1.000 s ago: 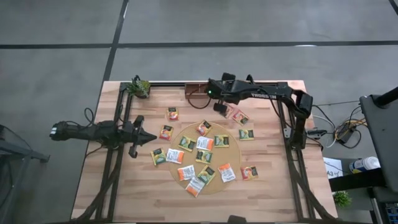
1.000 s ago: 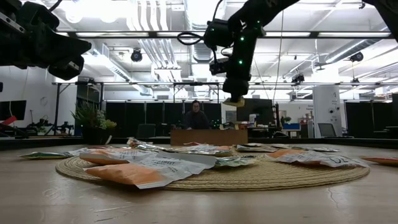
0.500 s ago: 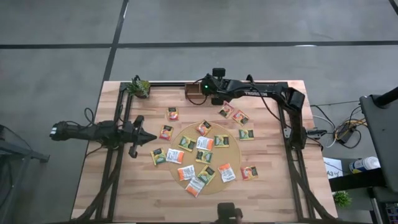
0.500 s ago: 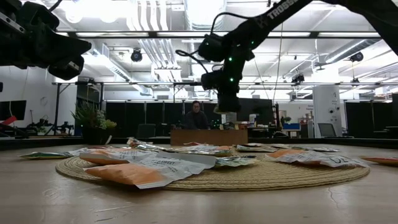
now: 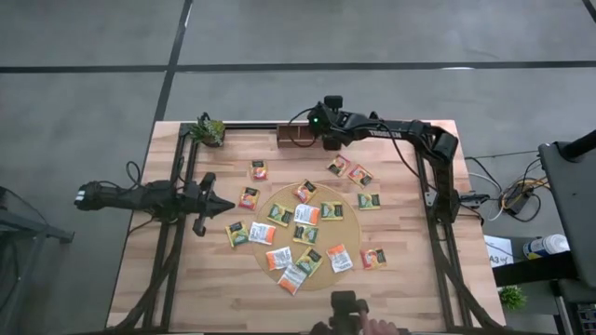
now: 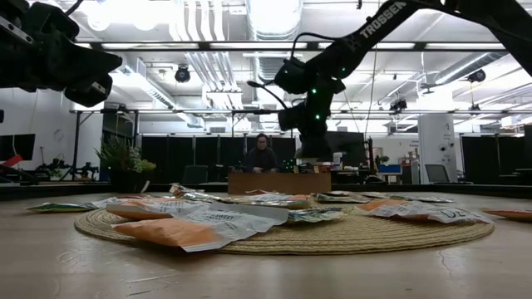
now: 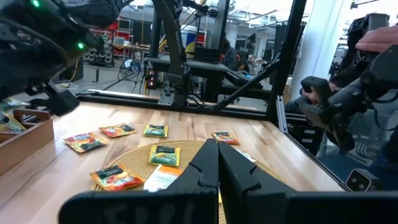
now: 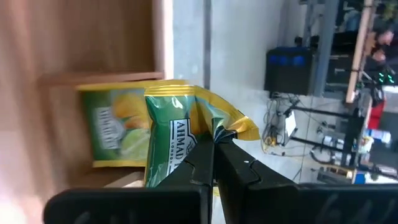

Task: Pick & Place Tea
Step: Put the yellow tea bag into the right section of the wooden organizer

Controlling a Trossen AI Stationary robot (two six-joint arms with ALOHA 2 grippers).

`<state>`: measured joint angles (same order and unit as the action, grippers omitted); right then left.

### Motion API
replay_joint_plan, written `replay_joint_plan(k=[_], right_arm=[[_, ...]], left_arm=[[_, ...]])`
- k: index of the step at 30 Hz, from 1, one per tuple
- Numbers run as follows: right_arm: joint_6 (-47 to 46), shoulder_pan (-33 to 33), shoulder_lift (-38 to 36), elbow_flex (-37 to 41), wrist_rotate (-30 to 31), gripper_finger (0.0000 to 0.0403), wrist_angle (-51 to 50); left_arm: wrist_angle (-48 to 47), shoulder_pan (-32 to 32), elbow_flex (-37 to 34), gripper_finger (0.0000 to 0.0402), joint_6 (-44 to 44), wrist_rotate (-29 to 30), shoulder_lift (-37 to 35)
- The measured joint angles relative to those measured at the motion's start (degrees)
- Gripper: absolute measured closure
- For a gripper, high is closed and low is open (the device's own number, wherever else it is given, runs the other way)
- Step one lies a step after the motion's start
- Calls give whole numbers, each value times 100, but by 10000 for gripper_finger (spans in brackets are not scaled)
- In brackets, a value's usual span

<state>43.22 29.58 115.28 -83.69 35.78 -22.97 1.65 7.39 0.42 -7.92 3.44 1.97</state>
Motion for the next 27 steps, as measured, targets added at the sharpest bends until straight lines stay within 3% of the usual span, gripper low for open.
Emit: replay_joint_plan(k=[27], right_arm=[[29,113,9,374,-135,381,450]], left_arm=[[0,0,0,402,-1,2,0]])
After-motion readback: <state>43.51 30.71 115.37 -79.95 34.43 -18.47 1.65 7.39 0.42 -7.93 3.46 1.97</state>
